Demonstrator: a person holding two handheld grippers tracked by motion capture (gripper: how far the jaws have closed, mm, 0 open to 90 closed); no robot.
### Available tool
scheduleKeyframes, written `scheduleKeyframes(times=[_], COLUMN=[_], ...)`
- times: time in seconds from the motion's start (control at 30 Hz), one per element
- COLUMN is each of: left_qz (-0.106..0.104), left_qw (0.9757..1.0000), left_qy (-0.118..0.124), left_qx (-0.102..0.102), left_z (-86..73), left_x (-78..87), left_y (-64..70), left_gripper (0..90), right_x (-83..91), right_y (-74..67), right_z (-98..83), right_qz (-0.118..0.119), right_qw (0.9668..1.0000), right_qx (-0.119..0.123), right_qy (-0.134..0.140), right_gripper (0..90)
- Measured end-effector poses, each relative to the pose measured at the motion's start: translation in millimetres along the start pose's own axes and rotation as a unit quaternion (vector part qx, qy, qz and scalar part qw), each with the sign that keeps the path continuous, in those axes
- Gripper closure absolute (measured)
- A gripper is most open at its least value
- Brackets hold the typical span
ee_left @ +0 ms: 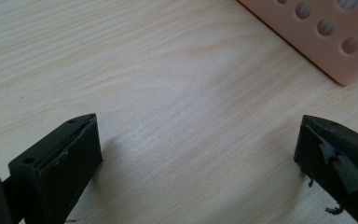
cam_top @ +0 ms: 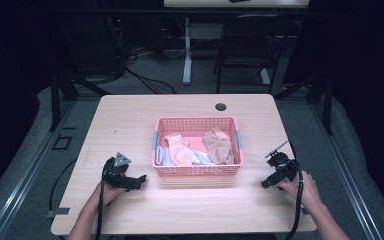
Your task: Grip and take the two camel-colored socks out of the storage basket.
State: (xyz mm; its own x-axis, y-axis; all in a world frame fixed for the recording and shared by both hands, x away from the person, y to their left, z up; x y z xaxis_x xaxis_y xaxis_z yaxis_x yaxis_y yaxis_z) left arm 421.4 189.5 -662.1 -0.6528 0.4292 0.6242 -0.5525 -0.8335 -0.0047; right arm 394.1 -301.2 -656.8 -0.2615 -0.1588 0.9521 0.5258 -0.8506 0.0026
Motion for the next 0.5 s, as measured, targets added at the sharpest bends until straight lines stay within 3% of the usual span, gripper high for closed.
scheduleKeyframes(times=[0.2, 0.23, 0.27, 0.5], left_qz=[0.0, 0.0, 0.0, -0.002], left_qw=[1.0, 1.0, 1.0, 1.0], left_qy=[0.0, 0.0, 0.0, 0.0], left_qx=[0.0, 0.001, 0.001, -0.001], left_z=[0.0, 0.0, -0.1, 0.7], left_x=[0.0, 0.0, 0.0, -0.8], left_y=[0.1, 0.1, 0.2, 0.3], left_gripper=[0.3, 0.3, 0.3, 0.2], right_x=[-0.6, -2.1, -0.3, 0.3], right_y=[-0.7, -1.4, -0.5, -0.1], right_z=[0.2, 1.1, -0.5, -1.2], right_qz=[0.0, -0.004, -0.002, -0.001], right_qw=[0.9999, 0.9996, 0.9998, 0.9998], right_qx=[-0.005, -0.016, -0.009, -0.004], right_qy=[0.01, 0.024, 0.015, 0.02], right_gripper=[0.0, 0.0, 0.0, 0.0])
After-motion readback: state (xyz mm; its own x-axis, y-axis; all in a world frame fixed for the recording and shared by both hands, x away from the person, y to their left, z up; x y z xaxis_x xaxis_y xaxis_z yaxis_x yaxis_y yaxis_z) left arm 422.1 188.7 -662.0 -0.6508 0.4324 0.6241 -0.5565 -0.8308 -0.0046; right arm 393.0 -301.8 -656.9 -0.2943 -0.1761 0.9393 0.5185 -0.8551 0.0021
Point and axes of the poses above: each handheld gripper's, and its own axes: x roughly backward along the jaws, z roughly out of its top, y roughly to its right, the point moved 10 cm from there along -x, roughly forward along the jaws, and after that the axes turned 6 degrees about y, right-handed, at the moved point
